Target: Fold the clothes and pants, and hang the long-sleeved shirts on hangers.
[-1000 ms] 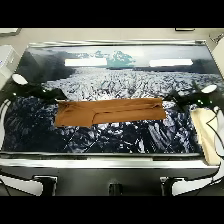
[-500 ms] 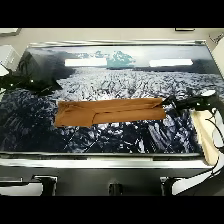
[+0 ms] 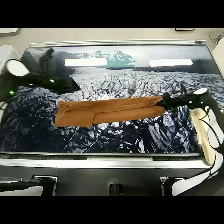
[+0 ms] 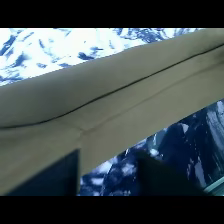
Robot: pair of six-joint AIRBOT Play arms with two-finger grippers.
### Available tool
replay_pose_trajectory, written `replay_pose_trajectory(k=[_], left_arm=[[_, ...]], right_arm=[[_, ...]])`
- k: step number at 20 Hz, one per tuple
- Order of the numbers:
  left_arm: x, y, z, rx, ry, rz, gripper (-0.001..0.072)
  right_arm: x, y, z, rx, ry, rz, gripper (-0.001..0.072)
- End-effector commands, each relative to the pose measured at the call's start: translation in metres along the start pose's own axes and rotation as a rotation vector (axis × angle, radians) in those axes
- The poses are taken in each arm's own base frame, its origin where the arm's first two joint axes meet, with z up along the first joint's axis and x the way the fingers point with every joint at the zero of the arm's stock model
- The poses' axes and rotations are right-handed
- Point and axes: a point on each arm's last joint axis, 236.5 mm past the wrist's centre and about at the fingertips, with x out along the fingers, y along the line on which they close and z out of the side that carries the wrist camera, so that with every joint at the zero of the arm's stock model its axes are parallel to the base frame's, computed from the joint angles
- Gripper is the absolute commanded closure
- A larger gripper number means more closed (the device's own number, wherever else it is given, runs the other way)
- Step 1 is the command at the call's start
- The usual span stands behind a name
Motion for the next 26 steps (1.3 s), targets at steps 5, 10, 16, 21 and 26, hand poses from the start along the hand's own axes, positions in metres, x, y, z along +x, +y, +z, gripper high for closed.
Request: replay_pose_trajectory(k=[5, 10, 16, 21, 26], left_arm=[[0.149, -0.063, -0.035, -0.075, 0.015, -0.056, 0.0682], [0.244, -0.129, -0.080, -0.436, 0.090, -0.265, 0.0681], [0.283, -0.210, -0.141, -0.558, 0.146, -0.365, 0.0683], [0.304, -0.253, -0.126, -0.640, 0.107, -0.458, 0.0684], [0.306, -0.248, -0.115, -0.504, 0.135, -0.463, 0.0687]], right_arm=[[-0.092, 0.098, -0.046, -0.213, -0.042, 0.082, 0.0675], [-0.141, 0.147, -0.080, -0.316, -0.099, 0.132, 0.0675], [-0.179, 0.185, -0.101, -0.452, -0.206, 0.174, 0.0675], [-0.191, 0.200, -0.124, -0.489, -0.189, 0.212, 0.0674], [-0.189, 0.197, -0.116, -0.473, -0.214, 0.205, 0.0674]])
